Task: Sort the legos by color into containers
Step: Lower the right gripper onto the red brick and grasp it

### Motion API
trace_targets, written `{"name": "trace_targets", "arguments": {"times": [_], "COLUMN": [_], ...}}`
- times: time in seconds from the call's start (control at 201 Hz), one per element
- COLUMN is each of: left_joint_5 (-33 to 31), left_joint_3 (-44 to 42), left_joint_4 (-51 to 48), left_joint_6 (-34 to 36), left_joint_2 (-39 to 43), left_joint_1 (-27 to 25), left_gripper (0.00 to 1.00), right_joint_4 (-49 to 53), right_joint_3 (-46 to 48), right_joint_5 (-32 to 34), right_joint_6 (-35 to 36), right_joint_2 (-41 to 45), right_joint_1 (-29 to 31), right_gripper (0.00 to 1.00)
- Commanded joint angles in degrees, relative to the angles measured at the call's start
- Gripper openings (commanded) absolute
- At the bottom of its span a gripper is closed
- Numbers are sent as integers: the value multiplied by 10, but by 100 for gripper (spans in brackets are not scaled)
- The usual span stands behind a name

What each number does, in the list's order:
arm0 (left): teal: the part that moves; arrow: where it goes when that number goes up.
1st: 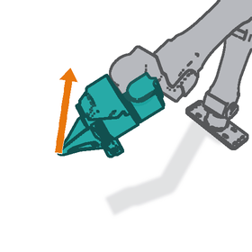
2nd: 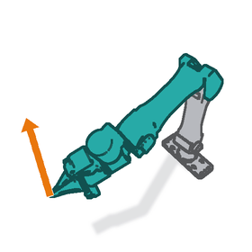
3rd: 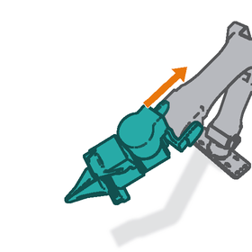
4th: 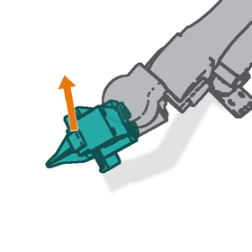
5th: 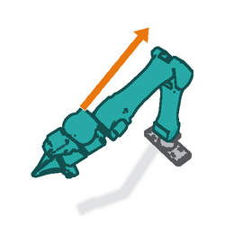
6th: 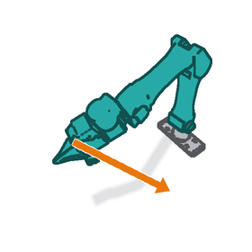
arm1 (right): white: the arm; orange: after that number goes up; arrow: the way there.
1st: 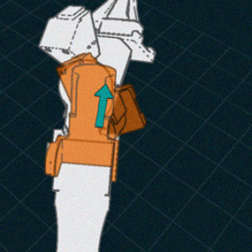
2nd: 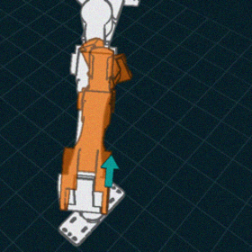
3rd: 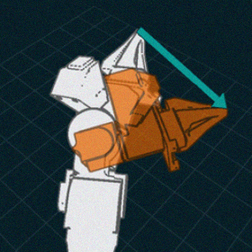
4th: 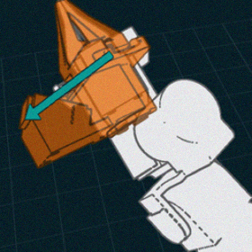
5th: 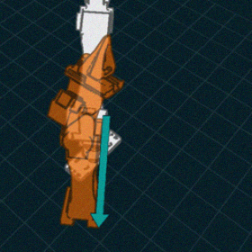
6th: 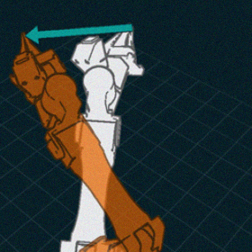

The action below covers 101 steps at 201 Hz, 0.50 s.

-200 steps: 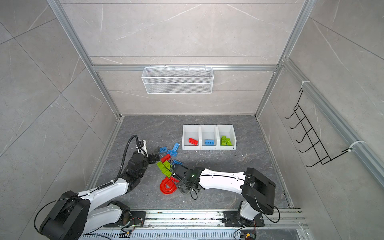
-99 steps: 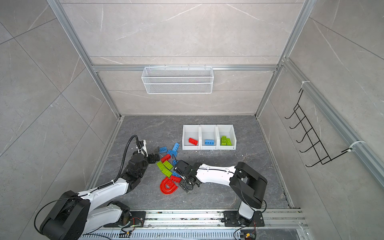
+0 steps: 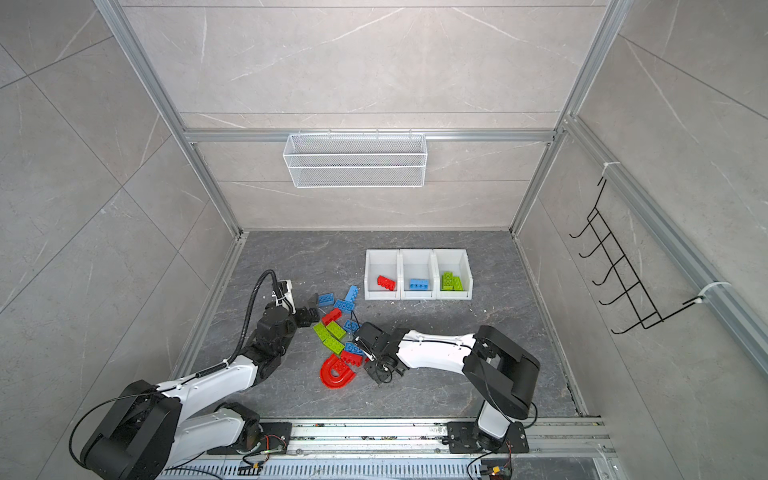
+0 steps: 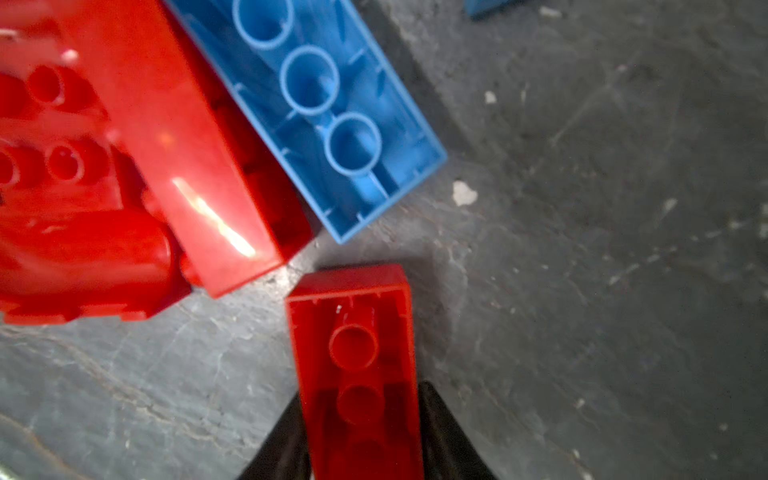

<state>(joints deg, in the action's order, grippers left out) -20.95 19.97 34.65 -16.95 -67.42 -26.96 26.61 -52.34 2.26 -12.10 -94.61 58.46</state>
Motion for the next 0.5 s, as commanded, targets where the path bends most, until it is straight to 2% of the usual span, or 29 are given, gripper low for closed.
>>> {"name": "trace_targets", "arguments": {"times": [0.0, 0.254, 0.498], "left_joint_5": [-8, -7, -5], "left_joint_3": [11, 12, 12], "left_joint_4": [10, 9, 10], "left_joint_6": [-7, -8, -10], "left_joint_2": [-2, -1, -1], "left_joint_1": [3, 4, 4], "left_gripper": [100, 100, 100], "right_joint_4": [-15, -39, -38], "right_joint_3": [30, 69, -3], "right_joint_5": [1, -28, -93], "right_joint_6": [-30, -63, -58], "right_joint_2": [53, 137, 152], "right_joint_1": [-6, -74, -176], "right_gripper": [37, 30, 29]}}
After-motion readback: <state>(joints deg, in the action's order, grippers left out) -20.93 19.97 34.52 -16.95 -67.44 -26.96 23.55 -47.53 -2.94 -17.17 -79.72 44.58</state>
